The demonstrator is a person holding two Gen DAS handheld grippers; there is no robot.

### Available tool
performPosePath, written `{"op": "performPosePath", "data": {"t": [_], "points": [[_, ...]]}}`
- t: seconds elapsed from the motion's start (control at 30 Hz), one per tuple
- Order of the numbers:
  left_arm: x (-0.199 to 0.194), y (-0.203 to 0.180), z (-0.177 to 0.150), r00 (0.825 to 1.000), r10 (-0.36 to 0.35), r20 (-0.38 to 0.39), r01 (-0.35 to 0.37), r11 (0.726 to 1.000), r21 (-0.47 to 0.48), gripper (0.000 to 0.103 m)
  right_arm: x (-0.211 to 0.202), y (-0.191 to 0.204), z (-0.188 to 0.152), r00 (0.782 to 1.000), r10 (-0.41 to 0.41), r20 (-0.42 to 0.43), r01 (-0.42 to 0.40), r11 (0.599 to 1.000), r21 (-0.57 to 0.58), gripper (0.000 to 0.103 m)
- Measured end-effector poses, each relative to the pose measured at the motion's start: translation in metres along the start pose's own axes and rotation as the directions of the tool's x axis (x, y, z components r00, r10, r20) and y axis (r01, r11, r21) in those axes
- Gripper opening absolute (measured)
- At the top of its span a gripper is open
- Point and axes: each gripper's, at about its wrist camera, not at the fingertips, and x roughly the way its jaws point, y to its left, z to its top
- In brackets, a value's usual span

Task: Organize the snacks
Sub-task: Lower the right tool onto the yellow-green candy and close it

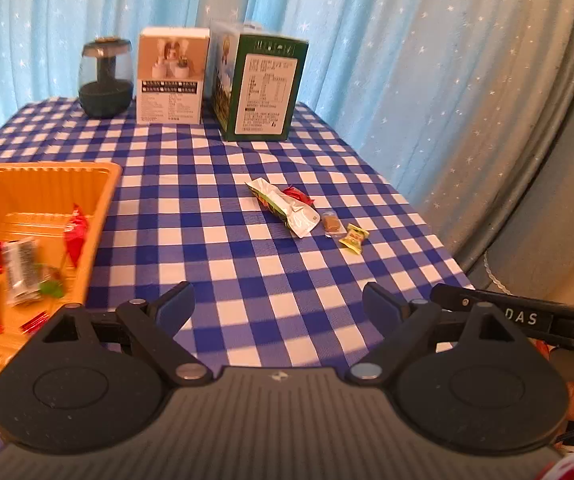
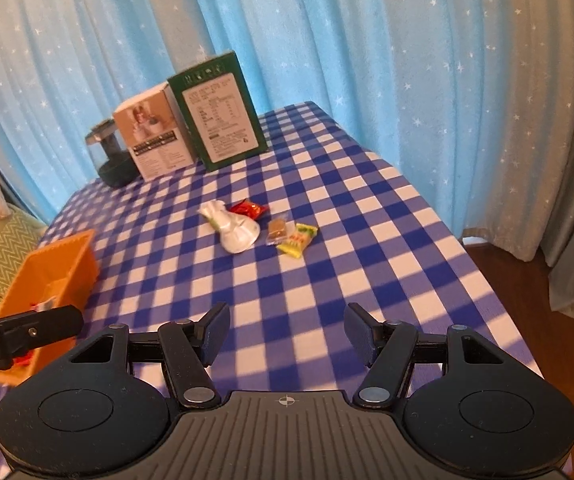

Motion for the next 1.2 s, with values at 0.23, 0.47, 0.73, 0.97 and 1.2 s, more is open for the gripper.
{"op": "performPosePath", "data": {"t": [0.23, 0.47, 0.73, 0.97, 1.2], "points": [[0.067, 0.008, 0.012, 0.999, 0.0, -0.032, 0.0, 1.0, -0.007, 0.087, 0.067, -0.016, 0.021, 1.0, -0.012, -0.028, 0.012, 1.0, -0.011, 0.064], [0.115, 0.021, 0.02, 0.998, 0.014, -0.057, -0.014, 1.0, -0.002, 0.084, 0.124, -0.015, 0.04, 0.998, 0.025, -0.053, -0.026, 1.0, -0.012, 0.054], [0.144, 0.026, 0.028, 0.998, 0.022, -0.058, -0.021, 1.0, 0.015, 0.084, 0.17, -0.02, 0.052, 0.998, 0.008, -0.069, -0.007, 1.0, 0.025, 0.048], [0.149, 0.024, 0.034, 0.999, 0.003, -0.048, -0.002, 1.0, 0.007, 0.084, 0.178, -0.003, 0.049, 0.996, -0.066, -0.062, 0.06, 0.993, -0.104, 0.038], [0.153, 0.025, 0.034, 0.998, -0.002, -0.056, 0.002, 1.0, 0.003, 0.084, 0.182, -0.002, 0.048, 0.995, -0.08, -0.067, 0.069, 0.987, -0.146, 0.011]]}}
